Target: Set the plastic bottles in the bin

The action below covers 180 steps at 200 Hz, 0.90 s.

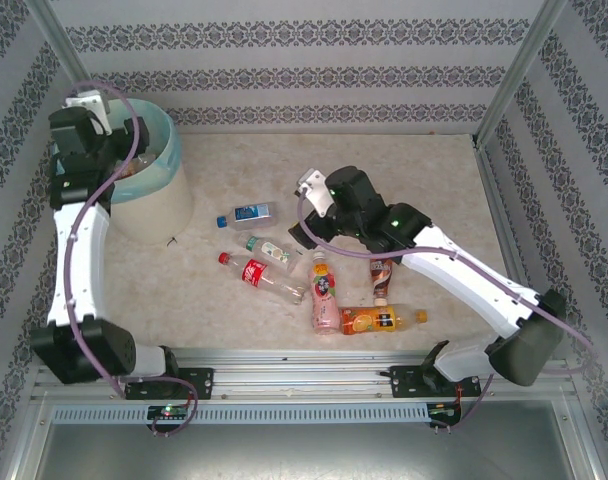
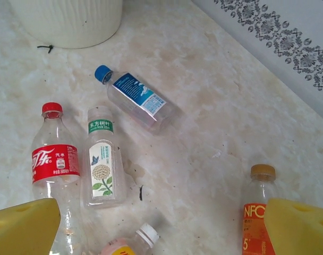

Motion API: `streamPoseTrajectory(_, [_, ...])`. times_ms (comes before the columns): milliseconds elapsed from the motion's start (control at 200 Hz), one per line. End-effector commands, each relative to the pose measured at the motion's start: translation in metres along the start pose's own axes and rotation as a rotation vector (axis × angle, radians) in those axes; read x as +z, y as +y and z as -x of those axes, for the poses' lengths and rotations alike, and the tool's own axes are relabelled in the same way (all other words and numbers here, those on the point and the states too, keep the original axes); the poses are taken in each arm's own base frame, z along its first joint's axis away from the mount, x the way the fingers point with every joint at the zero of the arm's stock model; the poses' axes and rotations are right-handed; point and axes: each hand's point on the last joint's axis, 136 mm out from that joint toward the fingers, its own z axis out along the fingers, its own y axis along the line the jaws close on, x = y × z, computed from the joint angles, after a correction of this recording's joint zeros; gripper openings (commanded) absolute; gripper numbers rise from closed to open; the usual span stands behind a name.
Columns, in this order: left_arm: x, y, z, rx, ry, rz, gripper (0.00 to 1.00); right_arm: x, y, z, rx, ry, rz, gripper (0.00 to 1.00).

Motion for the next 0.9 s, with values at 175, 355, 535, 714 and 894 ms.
streamPoseTrajectory(175, [-0.067, -0.085, 0.028, 0.157, -0.130, -0.176, 0.85, -0.012, -0.036, -0.032, 0.266, -0.038, 0.002, 0.98])
streamPoseTrajectory(355, [-0.078, -0.164, 0.007, 0.284, -0.149, -0.393, 0.84, -0.003, -0.053, -0.048, 0.275, -0.032, -0.003, 0.98])
streamPoseTrajectory(535, [-0.073, -0.239, -0.027, 0.423, -0.116, -0.575, 0.83, 0.014, -0.060, -0.060, 0.272, -0.006, 0.017, 0.98])
streamPoseTrajectory(714, [-0.061, -0.240, -0.027, 0.432, -0.115, -0.521, 0.83, 0.031, -0.055, -0.069, 0.274, 0.017, 0.068, 0.98])
streamPoseTrajectory(894, [-0.057, -0.218, -0.014, 0.438, -0.145, -0.384, 0.84, 0.044, -0.054, -0.072, 0.283, 0.027, 0.087, 0.98])
